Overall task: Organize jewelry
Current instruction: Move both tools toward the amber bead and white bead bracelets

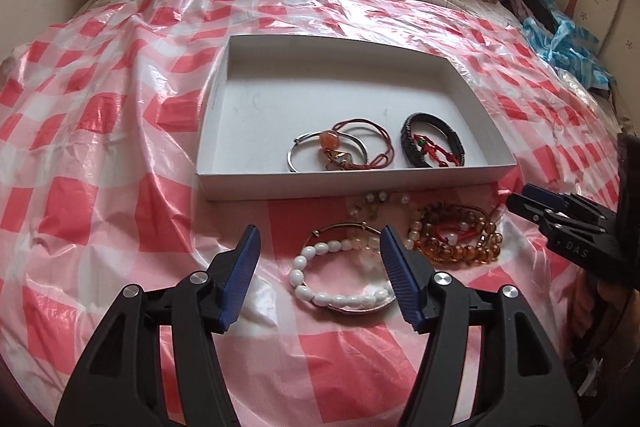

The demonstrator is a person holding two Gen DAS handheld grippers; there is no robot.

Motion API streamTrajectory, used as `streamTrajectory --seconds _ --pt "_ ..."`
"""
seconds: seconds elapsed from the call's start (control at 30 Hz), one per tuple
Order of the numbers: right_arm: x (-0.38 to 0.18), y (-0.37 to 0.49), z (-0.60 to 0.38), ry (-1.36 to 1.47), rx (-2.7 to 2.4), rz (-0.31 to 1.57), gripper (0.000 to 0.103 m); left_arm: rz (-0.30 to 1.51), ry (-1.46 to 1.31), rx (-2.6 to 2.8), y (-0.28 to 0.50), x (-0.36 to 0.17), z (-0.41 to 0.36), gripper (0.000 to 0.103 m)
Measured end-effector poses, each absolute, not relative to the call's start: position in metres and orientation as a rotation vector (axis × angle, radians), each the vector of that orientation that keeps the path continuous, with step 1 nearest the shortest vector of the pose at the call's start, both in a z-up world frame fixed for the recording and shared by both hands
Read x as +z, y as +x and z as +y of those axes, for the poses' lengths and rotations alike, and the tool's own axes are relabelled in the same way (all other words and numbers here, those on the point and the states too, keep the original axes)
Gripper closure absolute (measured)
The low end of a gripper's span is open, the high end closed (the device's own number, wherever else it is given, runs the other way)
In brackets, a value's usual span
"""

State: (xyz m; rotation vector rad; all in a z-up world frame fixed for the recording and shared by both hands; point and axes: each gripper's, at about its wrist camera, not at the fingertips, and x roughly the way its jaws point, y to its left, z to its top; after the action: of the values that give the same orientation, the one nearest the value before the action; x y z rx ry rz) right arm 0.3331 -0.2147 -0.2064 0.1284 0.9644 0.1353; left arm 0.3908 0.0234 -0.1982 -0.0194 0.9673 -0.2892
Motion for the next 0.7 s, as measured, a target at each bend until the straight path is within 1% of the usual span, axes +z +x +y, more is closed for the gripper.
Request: streamTrajectory --seconds 0.2,0.27,0.4,0.53,0.7 --pt "-0.216 0.343 -0.201 0.059 0.129 1.004 0.056 0.948 0.108 -0.348 0.378 -0.198 -0.005 0.04" --pt "-0.22 0.344 -0.195 0.008 0.126 1.028 0.054 0.964 0.111 -0.357 0.378 -0.201 -0.007 0.04" --pt "-0.22 0.337 -0.182 -0.114 0.165 1.056 0.054 0.966 0.107 -0.386 0.376 -0.199 -0.014 0.039" --pt "-0.209 0.316 -0.17 -0.175 0.317 1.069 0.054 0.961 0.151 -0.385 0.371 -0.198 -0.022 0.038" --pt "-0.195 0.295 -0.169 -0.168 0.411 1.063 0.054 0.983 0.168 -0.341 0.367 -0.202 -0.012 0.038"
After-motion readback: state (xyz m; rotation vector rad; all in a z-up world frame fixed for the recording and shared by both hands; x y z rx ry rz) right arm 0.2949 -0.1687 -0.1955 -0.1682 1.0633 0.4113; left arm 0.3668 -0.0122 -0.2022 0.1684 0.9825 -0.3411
